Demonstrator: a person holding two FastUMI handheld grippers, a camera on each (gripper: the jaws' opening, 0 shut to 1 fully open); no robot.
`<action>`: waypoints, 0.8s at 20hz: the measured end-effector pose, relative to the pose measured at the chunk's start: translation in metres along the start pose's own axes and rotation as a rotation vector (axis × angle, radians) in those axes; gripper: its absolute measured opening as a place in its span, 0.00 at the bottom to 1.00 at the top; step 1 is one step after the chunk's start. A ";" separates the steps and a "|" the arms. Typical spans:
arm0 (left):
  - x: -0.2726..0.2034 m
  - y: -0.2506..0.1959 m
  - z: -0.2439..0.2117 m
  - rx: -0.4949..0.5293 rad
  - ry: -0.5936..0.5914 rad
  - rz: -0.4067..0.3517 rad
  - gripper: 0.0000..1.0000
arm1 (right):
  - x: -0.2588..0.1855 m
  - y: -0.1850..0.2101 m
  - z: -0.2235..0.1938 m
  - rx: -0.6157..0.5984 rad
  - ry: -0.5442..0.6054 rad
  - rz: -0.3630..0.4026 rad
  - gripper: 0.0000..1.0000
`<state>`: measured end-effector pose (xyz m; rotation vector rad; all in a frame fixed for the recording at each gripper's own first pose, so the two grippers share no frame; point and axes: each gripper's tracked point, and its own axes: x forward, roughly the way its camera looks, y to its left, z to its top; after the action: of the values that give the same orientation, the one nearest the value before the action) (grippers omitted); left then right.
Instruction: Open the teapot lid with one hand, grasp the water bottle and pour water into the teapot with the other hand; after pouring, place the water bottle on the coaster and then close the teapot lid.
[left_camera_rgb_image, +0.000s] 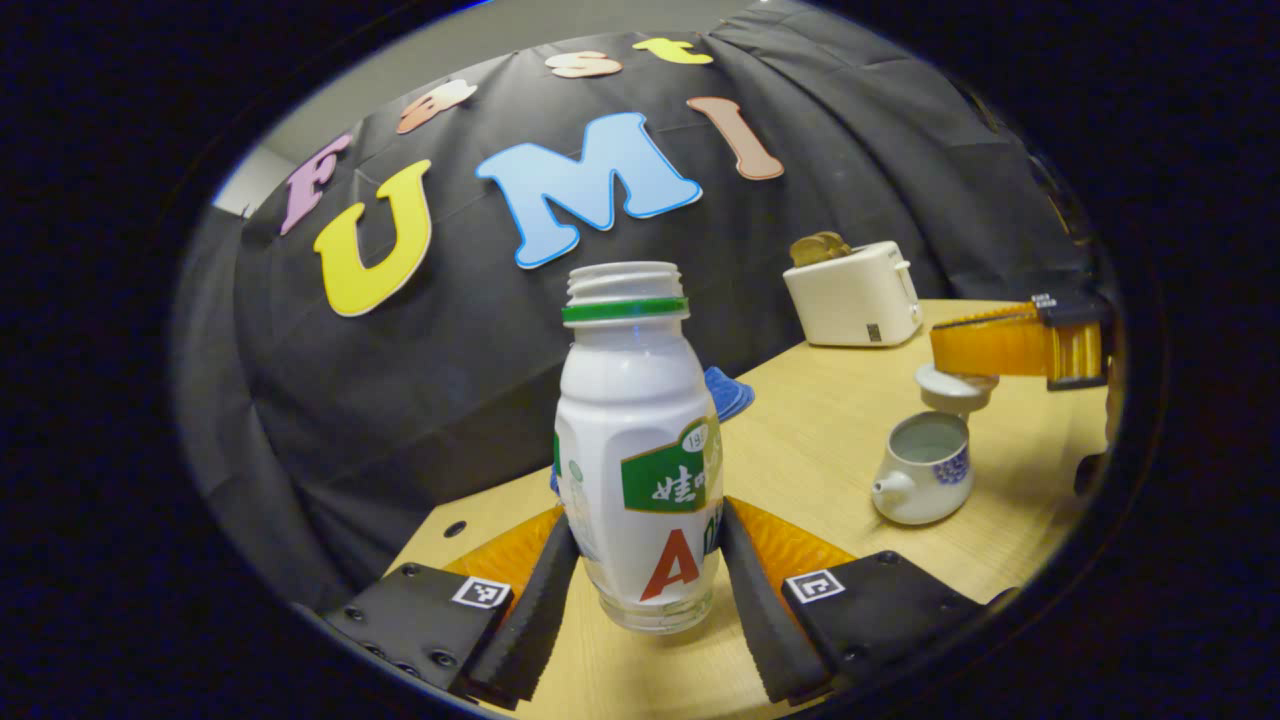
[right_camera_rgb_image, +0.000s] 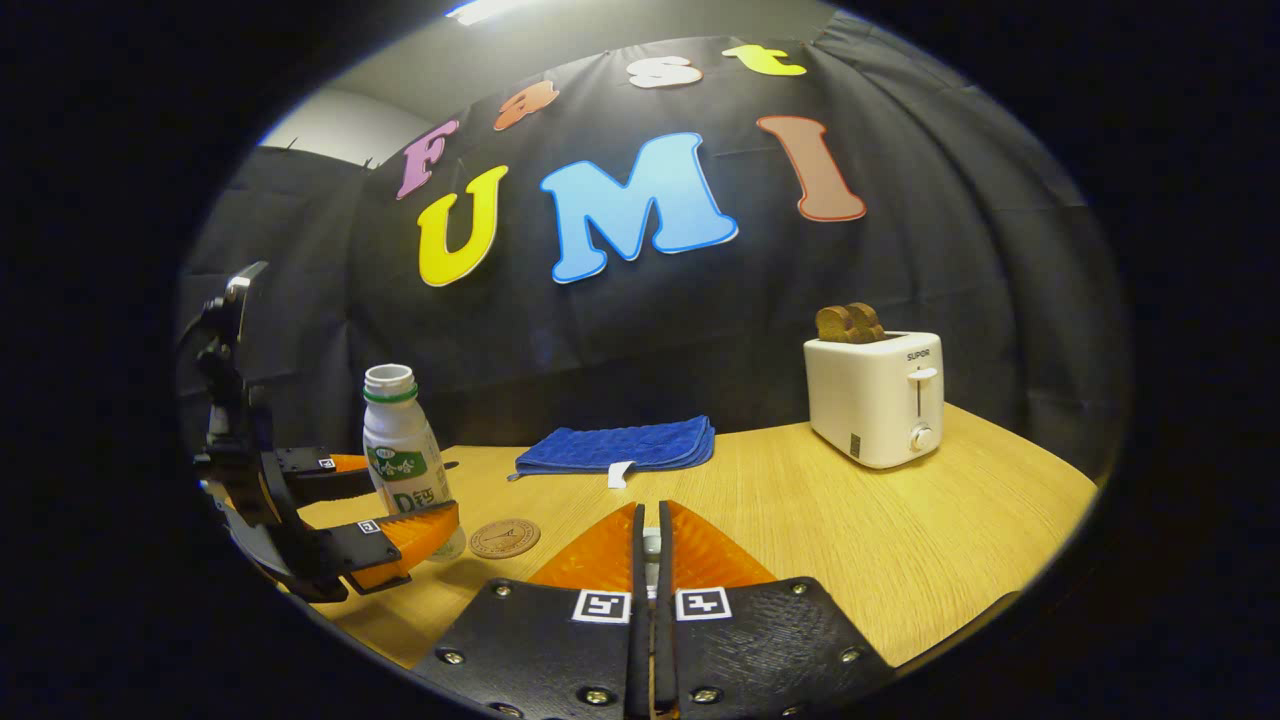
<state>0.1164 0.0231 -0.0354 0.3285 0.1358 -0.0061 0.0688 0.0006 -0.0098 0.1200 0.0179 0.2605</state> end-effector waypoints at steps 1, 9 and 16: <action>0.001 0.006 0.002 -0.036 -0.006 0.000 0.81 | 0.002 0.004 -0.002 -0.008 0.002 0.007 0.02; -0.007 0.040 -0.004 -0.260 -0.021 -0.014 0.90 | 0.013 0.015 -0.015 -0.044 0.043 0.011 0.02; -0.013 0.064 -0.013 -0.329 -0.029 0.008 0.90 | 0.017 0.015 -0.022 -0.085 0.062 -0.004 0.02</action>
<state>0.1032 0.0882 -0.0255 0.0002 0.1048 0.0196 0.0808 0.0219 -0.0299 0.0276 0.0683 0.2607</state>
